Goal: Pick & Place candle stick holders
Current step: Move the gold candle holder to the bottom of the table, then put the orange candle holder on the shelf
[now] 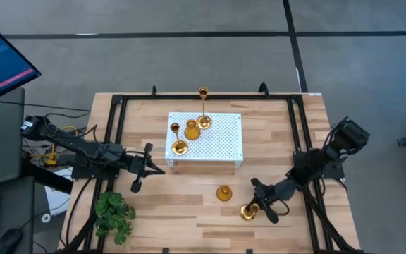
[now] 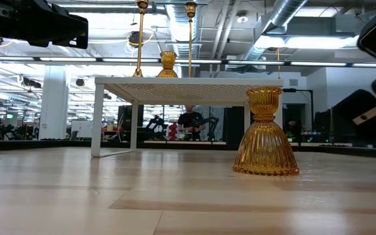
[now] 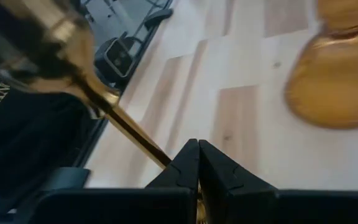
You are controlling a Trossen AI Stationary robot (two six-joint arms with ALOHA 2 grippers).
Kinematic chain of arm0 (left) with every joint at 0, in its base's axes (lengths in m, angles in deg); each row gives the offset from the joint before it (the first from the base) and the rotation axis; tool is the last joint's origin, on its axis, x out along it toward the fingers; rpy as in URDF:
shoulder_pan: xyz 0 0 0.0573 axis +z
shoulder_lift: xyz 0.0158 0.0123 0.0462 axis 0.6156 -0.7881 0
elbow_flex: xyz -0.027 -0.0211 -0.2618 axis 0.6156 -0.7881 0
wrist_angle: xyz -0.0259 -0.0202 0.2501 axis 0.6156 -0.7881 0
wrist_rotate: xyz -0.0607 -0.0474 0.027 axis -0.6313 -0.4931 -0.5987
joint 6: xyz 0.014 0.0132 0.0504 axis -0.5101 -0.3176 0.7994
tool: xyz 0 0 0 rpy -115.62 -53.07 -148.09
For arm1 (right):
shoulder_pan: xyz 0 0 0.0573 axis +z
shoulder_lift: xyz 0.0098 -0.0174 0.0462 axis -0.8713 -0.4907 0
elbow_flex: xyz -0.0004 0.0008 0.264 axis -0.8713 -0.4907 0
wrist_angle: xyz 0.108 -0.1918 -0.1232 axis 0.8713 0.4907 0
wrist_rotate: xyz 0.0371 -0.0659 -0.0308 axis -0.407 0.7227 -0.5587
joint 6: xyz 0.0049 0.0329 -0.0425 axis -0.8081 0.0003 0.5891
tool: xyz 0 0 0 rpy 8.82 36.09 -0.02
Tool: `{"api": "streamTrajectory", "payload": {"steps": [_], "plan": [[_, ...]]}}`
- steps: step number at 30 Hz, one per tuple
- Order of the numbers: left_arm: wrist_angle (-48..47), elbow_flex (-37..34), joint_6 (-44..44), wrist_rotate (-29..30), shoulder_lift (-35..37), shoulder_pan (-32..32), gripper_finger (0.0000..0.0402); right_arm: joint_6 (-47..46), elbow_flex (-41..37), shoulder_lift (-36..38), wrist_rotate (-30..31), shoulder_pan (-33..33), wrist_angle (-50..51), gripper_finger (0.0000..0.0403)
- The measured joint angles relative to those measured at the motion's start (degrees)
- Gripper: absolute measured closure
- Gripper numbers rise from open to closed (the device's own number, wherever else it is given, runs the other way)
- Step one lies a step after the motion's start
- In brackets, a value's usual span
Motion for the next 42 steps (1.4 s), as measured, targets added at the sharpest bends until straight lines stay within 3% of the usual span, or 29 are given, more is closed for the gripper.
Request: {"api": "streamTrajectory", "payload": {"steps": [13,21,29,38,42], "plan": [[-0.01,0.0,-1.52,0.0,0.0,0.0,0.0397,-1.25,7.0,-6.97,2.43,3.64,0.74,0.0403],[0.0,0.0,-5.57,-0.2,-0.14,-0.03,0.0396,-0.98,7.61,-7.16,19.57,3.89,5.0,0.0403],[-0.03,0.02,-5.99,-0.22,-2.38,-0.05,0.0395,1.26,7.61,-7.16,27.81,3.39,5.96,0.0403],[0.49,0.02,-5.99,-0.2,-2.99,-0.05,0.0396,3.15,7.57,-7.17,27.94,-1.81,8.51,0.0401],[0.59,0.02,-5.99,-0.22,-2.99,-0.05,0.0396,3.37,7.52,-7.19,27.74,-3.1,9.72,0.0374]]}}
